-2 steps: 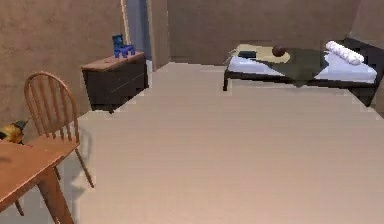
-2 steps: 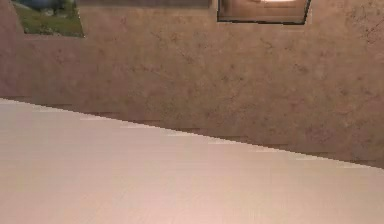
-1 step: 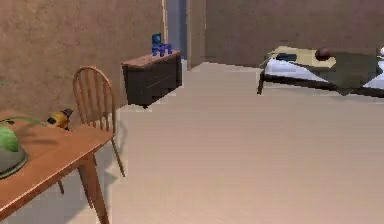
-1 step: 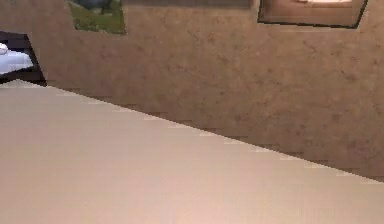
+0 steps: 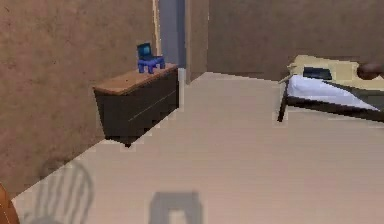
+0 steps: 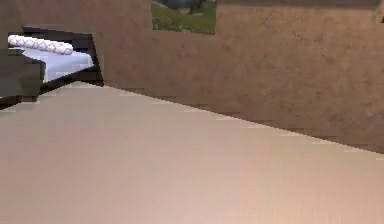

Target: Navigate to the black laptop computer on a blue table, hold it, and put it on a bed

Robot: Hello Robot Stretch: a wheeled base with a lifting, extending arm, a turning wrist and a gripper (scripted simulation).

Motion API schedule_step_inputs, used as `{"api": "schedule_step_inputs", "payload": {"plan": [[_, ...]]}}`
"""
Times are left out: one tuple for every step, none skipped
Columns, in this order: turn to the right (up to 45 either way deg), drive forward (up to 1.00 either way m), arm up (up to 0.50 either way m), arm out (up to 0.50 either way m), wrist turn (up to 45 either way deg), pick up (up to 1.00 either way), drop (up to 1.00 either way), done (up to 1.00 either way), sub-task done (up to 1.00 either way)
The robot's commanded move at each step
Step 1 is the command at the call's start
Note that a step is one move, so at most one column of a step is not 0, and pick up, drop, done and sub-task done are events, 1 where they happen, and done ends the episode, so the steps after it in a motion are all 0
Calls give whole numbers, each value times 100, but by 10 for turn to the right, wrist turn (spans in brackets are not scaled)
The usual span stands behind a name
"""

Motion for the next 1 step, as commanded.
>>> {"api": "schedule_step_inputs", "payload": {"plan": [[0, 50, 0, 0, 0, 0, 0, 0, 0]]}}
